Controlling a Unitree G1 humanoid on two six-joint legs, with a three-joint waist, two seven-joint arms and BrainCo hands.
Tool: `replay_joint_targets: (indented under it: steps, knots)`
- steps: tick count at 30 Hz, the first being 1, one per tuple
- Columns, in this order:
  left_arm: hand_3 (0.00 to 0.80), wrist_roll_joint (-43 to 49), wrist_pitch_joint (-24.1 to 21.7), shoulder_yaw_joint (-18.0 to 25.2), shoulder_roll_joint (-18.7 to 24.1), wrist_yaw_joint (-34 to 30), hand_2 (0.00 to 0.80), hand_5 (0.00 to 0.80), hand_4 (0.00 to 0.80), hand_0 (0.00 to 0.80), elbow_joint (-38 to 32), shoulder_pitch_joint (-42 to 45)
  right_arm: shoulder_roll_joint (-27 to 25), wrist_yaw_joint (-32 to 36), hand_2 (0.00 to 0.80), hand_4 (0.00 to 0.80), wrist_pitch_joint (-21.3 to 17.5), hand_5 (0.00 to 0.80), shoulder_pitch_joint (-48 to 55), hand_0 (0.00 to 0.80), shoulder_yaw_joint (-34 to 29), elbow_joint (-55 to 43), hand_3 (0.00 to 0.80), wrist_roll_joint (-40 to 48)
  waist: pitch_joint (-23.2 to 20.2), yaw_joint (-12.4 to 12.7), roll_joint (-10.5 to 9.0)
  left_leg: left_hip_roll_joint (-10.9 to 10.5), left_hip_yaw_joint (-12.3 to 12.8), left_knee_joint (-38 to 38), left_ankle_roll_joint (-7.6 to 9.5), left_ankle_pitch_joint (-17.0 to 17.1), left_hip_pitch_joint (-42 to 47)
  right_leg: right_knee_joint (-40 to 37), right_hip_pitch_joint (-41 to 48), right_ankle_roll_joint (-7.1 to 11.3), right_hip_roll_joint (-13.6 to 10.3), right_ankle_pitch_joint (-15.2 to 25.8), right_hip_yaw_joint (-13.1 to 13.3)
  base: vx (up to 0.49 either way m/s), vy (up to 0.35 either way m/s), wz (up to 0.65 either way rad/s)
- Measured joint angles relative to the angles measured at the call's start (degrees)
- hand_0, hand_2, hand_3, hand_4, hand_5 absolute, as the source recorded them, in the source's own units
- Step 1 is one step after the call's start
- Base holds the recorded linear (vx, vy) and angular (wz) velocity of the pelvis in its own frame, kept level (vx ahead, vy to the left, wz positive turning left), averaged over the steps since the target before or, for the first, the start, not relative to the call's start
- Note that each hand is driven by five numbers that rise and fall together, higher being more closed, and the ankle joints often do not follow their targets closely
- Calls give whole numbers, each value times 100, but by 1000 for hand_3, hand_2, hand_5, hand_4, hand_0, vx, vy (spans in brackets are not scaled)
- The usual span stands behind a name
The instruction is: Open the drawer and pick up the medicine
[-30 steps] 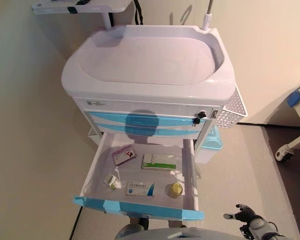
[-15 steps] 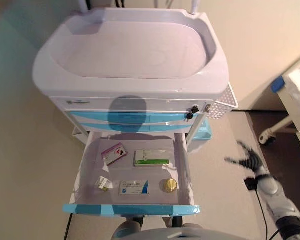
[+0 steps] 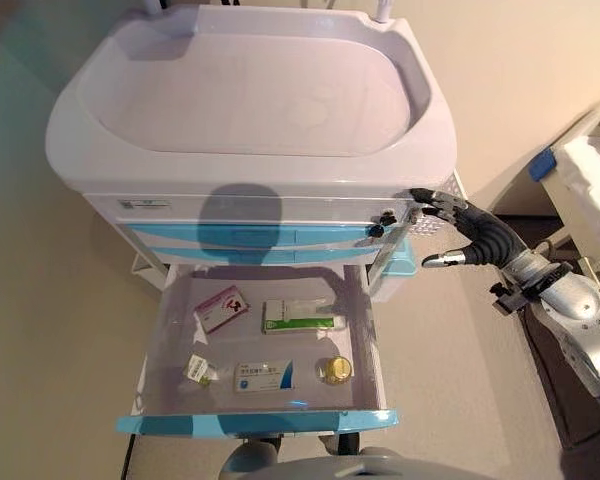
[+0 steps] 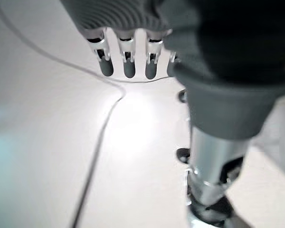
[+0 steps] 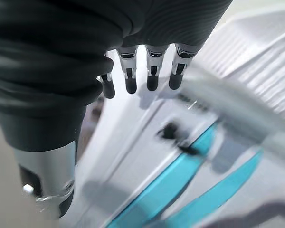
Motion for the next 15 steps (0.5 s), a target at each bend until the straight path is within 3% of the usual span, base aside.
replay_joint_targets:
  steps: [2, 5, 10, 15]
  knots:
    - [0, 0, -12, -16, 26, -51, 0, 0, 0, 0, -58, -20, -12, 184, 0, 0, 110, 0, -504, 0, 683, -135, 0, 247, 25, -12, 43, -5, -45, 12, -5, 22, -60, 0, -25, -1, -1, 1, -46, -4, -20, 18]
    - [0, -1, -16, -82, 65, -90, 0, 0, 0, 0, -87, -38, 273, 336, 0, 0, 251, 0, -880, 0, 1231, -142, 0, 467, 72, 213, 78, -29, -163, 16, -7, 44, -120, 1, -14, -17, -9, -9, -190, -12, -13, 23]
    - [0, -10, -17, -86, 116, -63, 0, 0, 0, 0, -197, -50, 788, 349, 0, 0, 380, 0, -1017, 0, 1709, 7, 0, 465, 157, 463, -6, -76, -324, 39, 1, 59, -196, 1, -13, -7, -43, -41, -350, -18, -14, 20]
    - [0, -22, -19, -87, 210, -3, 0, 0, 0, 0, -259, -98, 1341, 339, 0, 0, 461, 0, -1023, 0, 1944, 714, 0, 241, 224, 467, -86, -116, -472, 64, 12, 90, -282, 1, -16, 10, -75, -54, -513, -20, -10, 16]
